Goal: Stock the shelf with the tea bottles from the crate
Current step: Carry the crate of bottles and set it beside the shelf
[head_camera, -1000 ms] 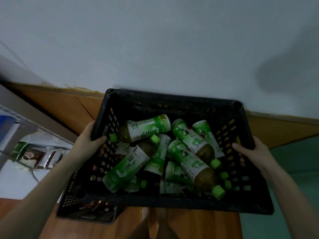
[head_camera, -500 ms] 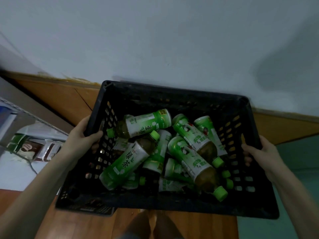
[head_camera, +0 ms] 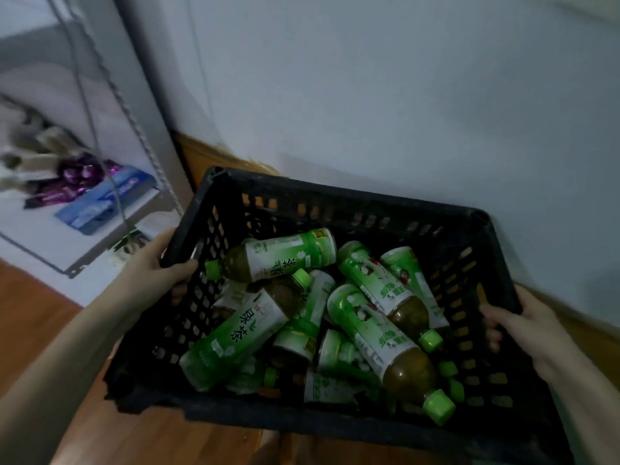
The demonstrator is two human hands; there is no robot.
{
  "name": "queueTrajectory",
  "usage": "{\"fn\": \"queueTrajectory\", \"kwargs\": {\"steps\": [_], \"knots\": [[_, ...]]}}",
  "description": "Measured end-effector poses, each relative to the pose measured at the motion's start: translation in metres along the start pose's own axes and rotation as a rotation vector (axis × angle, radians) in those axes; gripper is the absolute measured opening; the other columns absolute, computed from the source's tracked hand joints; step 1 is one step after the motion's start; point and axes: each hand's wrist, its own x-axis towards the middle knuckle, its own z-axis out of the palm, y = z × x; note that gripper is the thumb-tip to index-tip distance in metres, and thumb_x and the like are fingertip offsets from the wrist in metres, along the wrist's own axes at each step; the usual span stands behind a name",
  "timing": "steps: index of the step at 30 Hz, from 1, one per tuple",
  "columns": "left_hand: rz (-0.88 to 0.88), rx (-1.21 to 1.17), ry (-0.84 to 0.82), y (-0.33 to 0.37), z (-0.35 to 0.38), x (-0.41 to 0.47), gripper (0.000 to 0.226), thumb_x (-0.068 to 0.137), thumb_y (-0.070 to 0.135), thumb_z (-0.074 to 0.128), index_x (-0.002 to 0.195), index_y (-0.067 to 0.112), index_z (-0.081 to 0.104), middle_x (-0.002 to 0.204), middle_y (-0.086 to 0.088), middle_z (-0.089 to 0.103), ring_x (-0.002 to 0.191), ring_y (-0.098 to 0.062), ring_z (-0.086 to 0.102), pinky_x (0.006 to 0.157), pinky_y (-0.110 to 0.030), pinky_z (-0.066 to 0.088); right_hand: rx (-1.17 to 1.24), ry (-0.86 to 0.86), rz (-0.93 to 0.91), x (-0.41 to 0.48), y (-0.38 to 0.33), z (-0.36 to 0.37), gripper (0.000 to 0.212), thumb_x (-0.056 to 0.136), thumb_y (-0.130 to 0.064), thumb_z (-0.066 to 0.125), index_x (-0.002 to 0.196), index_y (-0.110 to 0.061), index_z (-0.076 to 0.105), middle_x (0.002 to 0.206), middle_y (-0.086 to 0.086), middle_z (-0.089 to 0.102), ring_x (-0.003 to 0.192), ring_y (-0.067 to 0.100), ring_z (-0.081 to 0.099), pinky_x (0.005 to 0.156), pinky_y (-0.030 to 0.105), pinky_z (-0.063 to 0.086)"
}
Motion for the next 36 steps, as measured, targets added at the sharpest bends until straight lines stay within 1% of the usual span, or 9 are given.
{"fn": "queueTrajectory", "kwargs": {"steps": [4,9,15,20,22,26,30,34,36], "knots": [[-0.010,-0.082,0.157,-0.015,-0.034,-0.053,0.039,0.089,-0.005,0.050,0.119,0.020,0.048,0.060,-0.011,0.039,0.036,-0.012,0.038,0.036,-0.023,0.036,-0.087,-0.149,-0.074,-0.003,-0.023,0.029,0.015,0.088,0.003,0.052,0.093,-0.011,0.049,0.060,0.011,0.042,0.034,0.011,0.041,0.035,0.024,0.037],[-0.074,-0.084,0.372,-0.051,-0.081,-0.124,0.037,0.088,0.003,0.056,0.120,0.022,0.049,0.059,-0.012,0.043,0.039,-0.016,0.042,0.041,-0.029,0.037,-0.169,-0.328,-0.158,-0.019,-0.055,0.087,0.025,0.089,0.001,0.051,0.109,-0.014,0.048,0.063,0.010,0.044,0.048,0.019,0.041,0.043,0.027,0.038],[-0.167,-0.146,0.587,-0.107,-0.141,-0.197,0.046,0.089,0.005,0.056,0.129,0.023,0.044,0.065,-0.015,0.047,0.043,-0.021,0.043,0.044,-0.031,0.038,-0.294,-0.519,-0.215,-0.054,-0.077,0.182,0.029,0.088,0.001,0.053,0.113,-0.014,0.048,0.062,0.010,0.045,0.047,0.019,0.042,0.046,0.029,0.038],[-0.230,-0.207,0.694,-0.148,-0.214,-0.249,0.043,0.090,0.001,0.053,0.128,0.018,0.044,0.065,-0.014,0.045,0.047,-0.024,0.041,0.047,-0.034,0.035,-0.370,-0.668,-0.210,-0.113,-0.090,0.278,0.036,0.090,0.000,0.052,0.113,-0.024,0.042,0.070,0.013,0.047,0.056,0.025,0.043,0.050,0.036,0.036],[-0.253,-0.218,0.737,-0.164,-0.245,-0.267,0.043,0.089,0.000,0.053,0.127,0.019,0.044,0.067,-0.014,0.045,0.048,-0.024,0.042,0.045,-0.032,0.036,-0.377,-0.717,-0.222,-0.138,-0.090,0.317,0.033,0.090,0.001,0.051,0.112,-0.022,0.043,0.070,0.013,0.046,0.057,0.025,0.042,0.050,0.037,0.035],[-0.259,-0.249,0.826,-0.195,-0.303,-0.297,0.045,0.088,-0.004,0.053,0.125,0.021,0.046,0.066,-0.012,0.043,0.036,-0.013,0.042,0.034,-0.024,0.036,-0.388,-0.777,-0.227,-0.178,-0.088,0.389,0.029,0.090,0.001,0.051,0.110,-0.019,0.045,0.067,0.012,0.045,0.055,0.022,0.041,0.050,0.034,0.035],[-0.293,-0.250,0.856,-0.222,-0.357,-0.319,0.039,0.088,-0.002,0.054,0.118,0.023,0.048,0.070,-0.015,0.044,0.040,-0.018,0.040,0.038,-0.026,0.036,-0.423,-0.831,-0.253,-0.204,-0.085,0.456,0.026,0.089,0.001,0.051,0.109,-0.015,0.049,0.066,0.011,0.046,0.052,0.020,0.043,0.047,0.030,0.038],[-0.350,-0.278,0.925,-0.241,-0.396,-0.334,0.037,0.087,-0.003,0.055,0.112,0.026,0.052,0.068,-0.014,0.045,0.037,-0.013,0.044,0.037,-0.023,0.039,-0.447,-0.894,-0.261,-0.221,-0.092,0.525,0.023,0.088,0.003,0.051,0.107,-0.011,0.051,0.066,0.012,0.046,0.051,0.020,0.043,0.044,0.029,0.038],[-0.362,-0.241,0.969,-0.249,-0.417,-0.333,0.039,0.087,-0.003,0.054,0.119,0.018,0.049,0.067,-0.014,0.047,0.041,-0.019,0.046,0.036,-0.024,0.040,-0.456,-0.925,-0.259,-0.228,-0.098,0.563,0.022,0.088,0.005,0.050,0.106,-0.009,0.051,0.064,0.012,0.045,0.051,0.020,0.041,0.042,0.028,0.037]]}}
